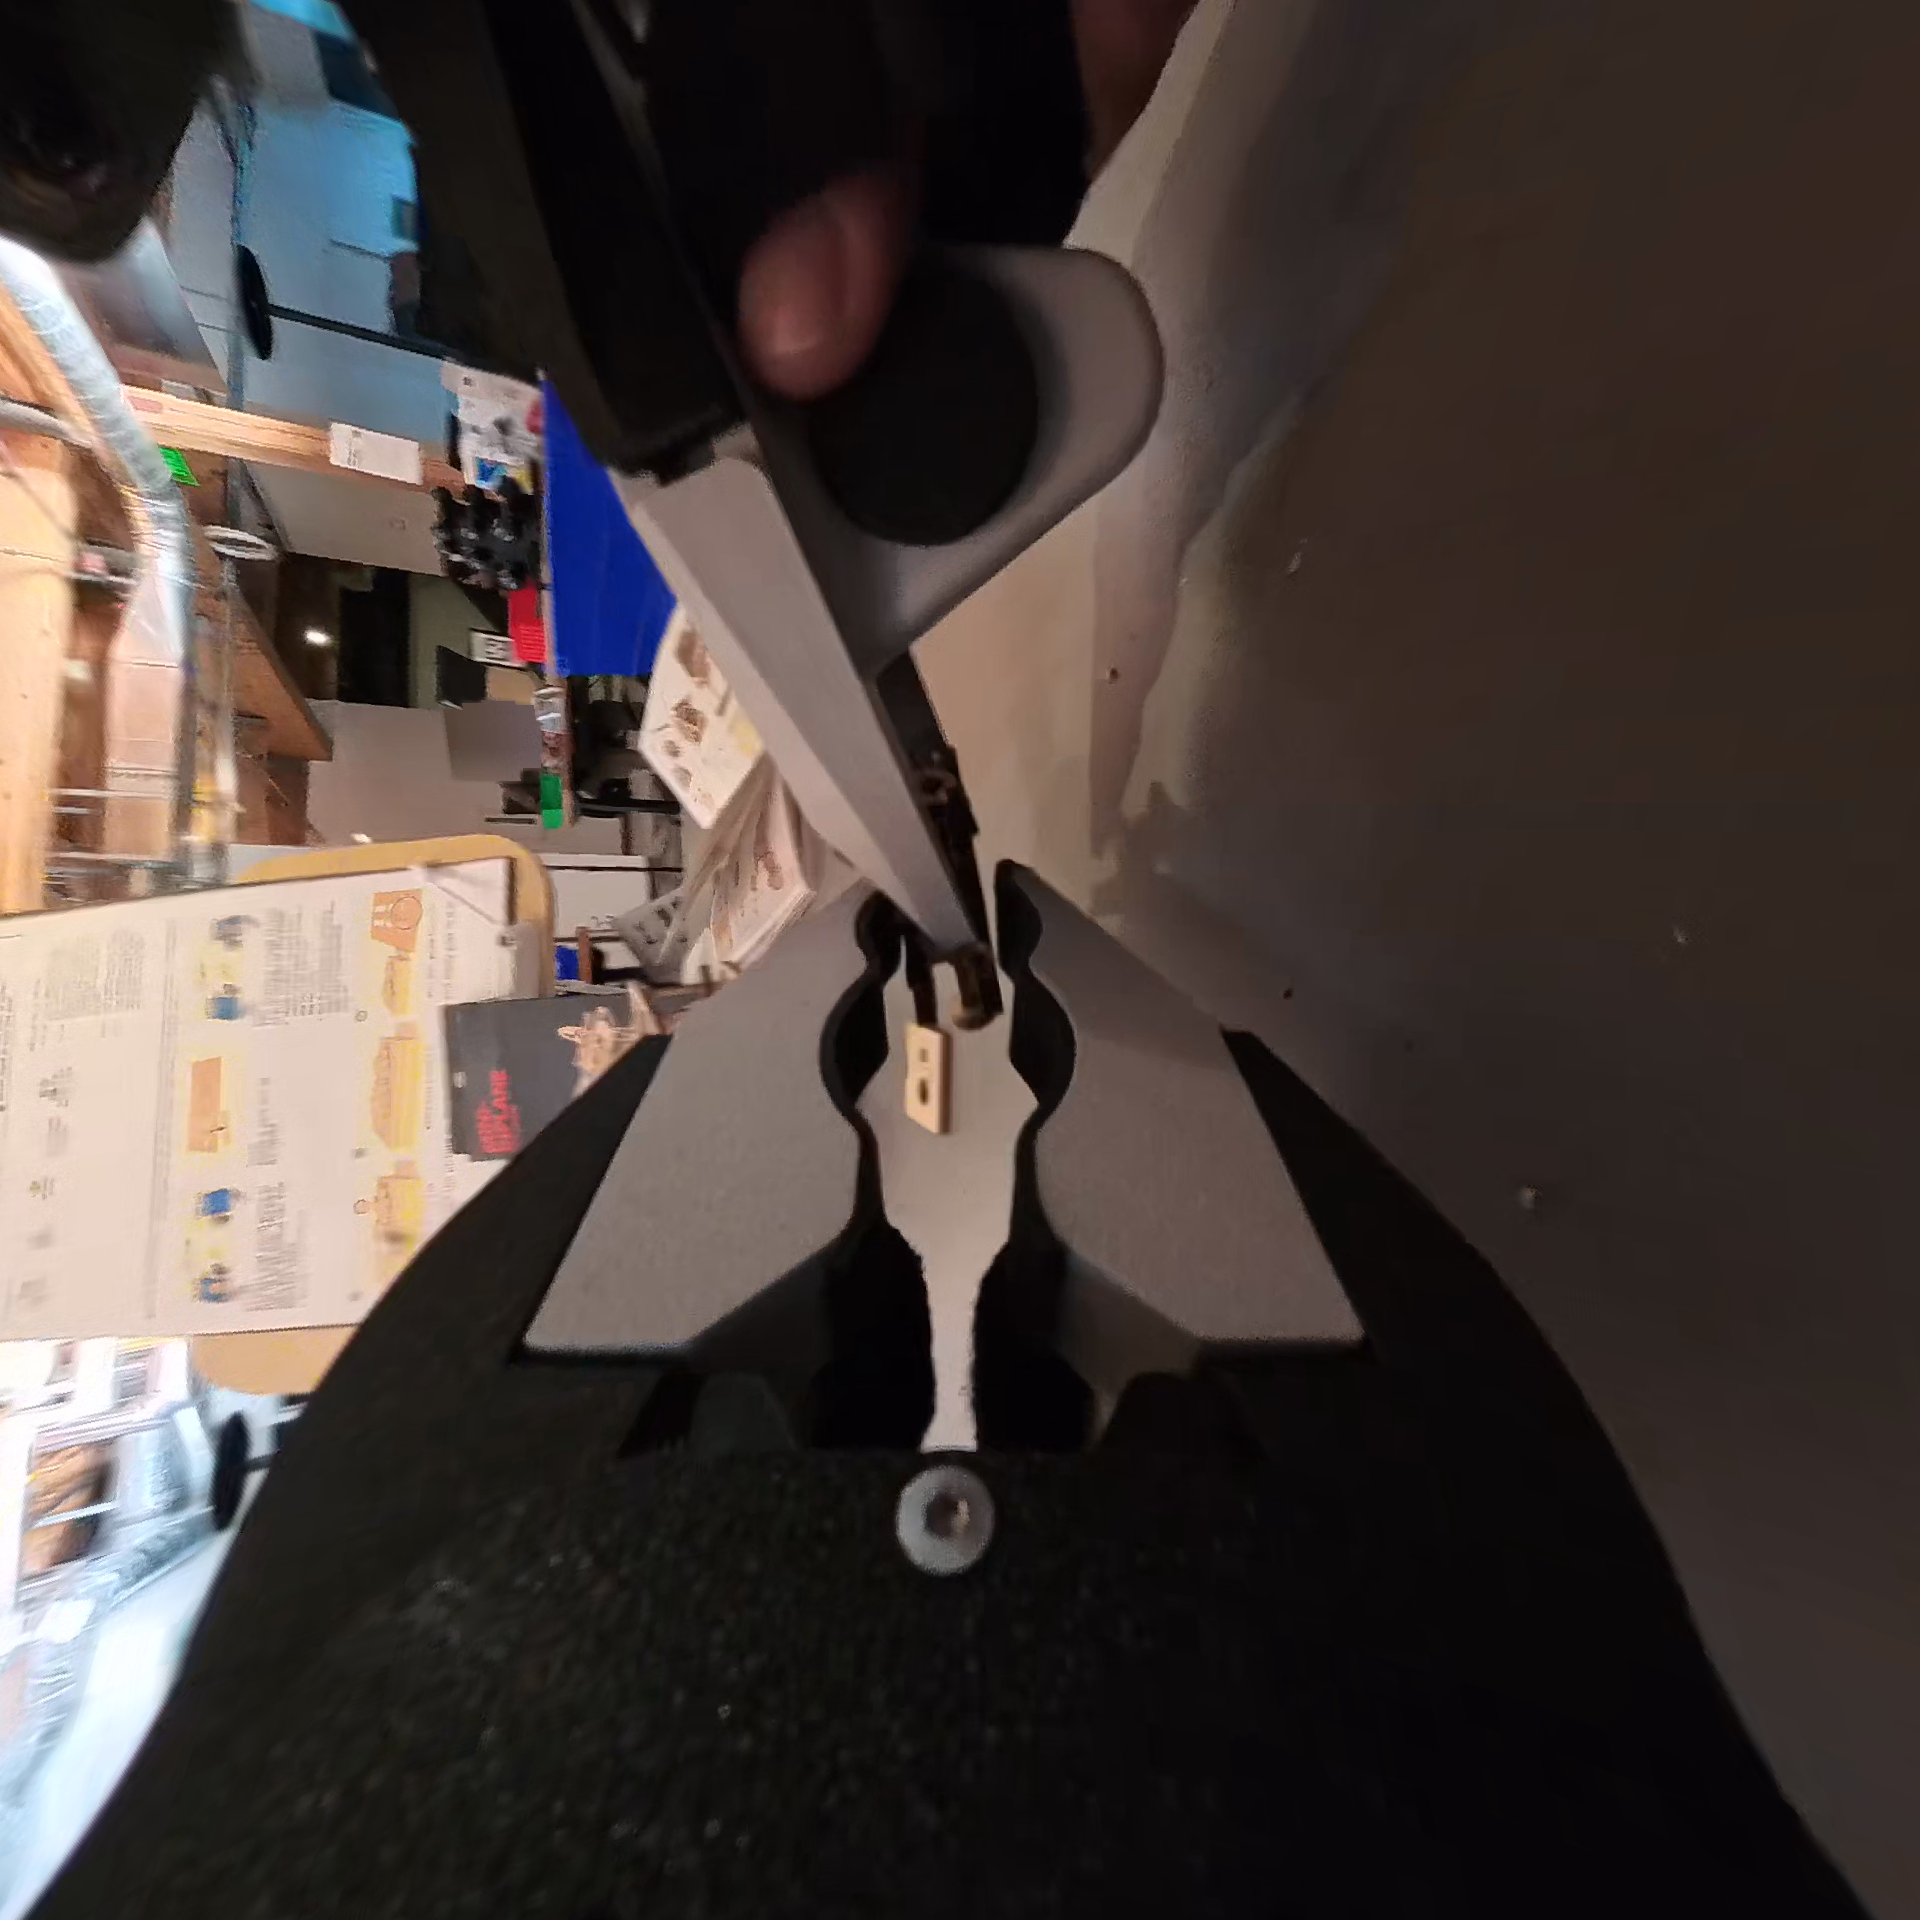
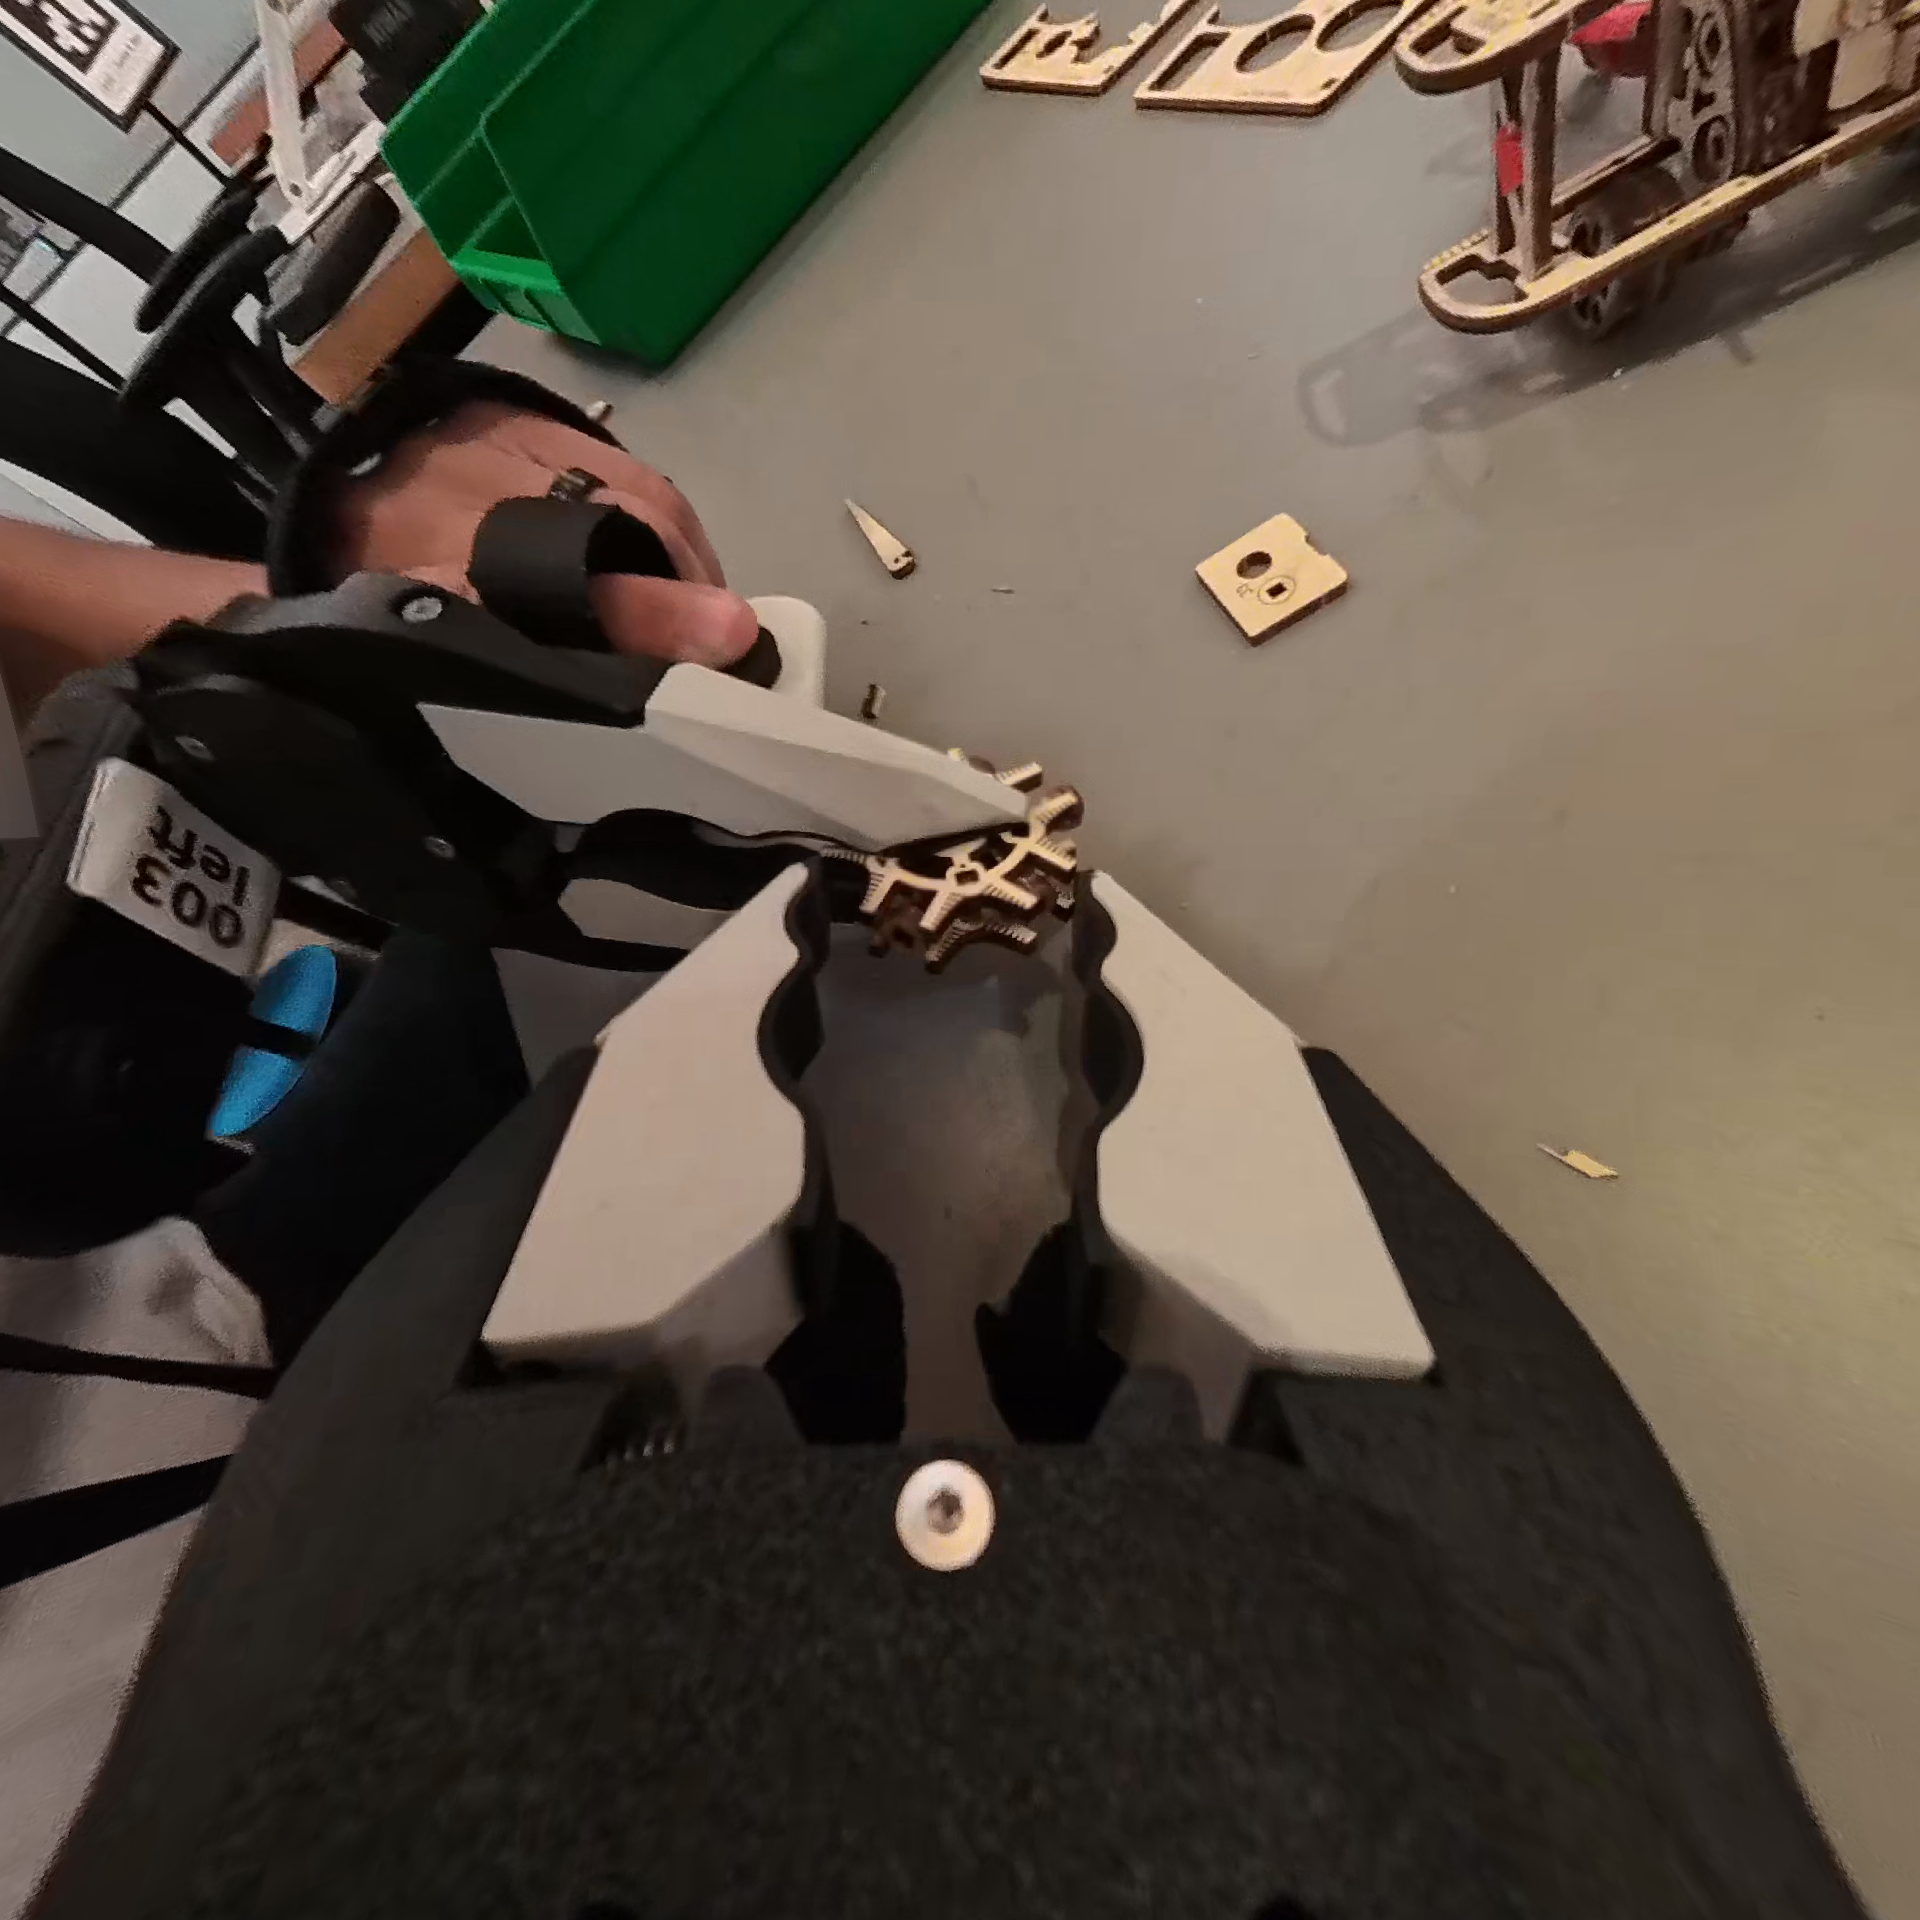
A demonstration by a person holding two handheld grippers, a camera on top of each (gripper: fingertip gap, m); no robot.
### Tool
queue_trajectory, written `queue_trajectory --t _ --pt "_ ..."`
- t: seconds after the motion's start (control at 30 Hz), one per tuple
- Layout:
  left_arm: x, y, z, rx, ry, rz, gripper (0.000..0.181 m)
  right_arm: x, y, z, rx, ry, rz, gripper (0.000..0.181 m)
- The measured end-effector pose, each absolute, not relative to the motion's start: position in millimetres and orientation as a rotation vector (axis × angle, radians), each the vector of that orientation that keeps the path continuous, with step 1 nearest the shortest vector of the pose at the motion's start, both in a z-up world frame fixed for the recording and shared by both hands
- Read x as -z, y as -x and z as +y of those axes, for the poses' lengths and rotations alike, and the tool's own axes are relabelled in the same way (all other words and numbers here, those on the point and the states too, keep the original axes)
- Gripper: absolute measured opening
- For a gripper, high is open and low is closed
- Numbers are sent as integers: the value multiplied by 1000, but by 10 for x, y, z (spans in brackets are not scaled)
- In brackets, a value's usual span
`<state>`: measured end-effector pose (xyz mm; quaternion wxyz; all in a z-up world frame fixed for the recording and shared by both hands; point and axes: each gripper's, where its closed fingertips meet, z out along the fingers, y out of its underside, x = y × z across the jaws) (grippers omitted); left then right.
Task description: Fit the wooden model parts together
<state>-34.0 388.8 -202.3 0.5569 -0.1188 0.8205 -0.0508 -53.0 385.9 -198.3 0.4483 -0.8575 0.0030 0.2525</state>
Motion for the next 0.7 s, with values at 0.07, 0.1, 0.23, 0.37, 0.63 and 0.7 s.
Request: queue_trajectory --t 0.07,0.1,0.23,0.37,0.63,0.7 --pt "2055 356 3933 161 348 1963 33 2016 459 3852 -580 2130 7 45" --pt "2051 370 3961 184 383 1970 39 2022 430 3848 -574 2129 6 46" --pt "2119 521 4037 280 516 2074 49 2060 401 3803 -553 2122 -80 45" --pt "2175 676 4000 596 708 2237 52 2165 382 3747 -498 2192 -159 45" --pt "2061 647 3845 1224 879 2360 58 2242 455 3707 -514 2248 -215 46" --pt "2177 622 3844 1193 883 2425 59 2245 453 3708 -508 2251 -214 46"
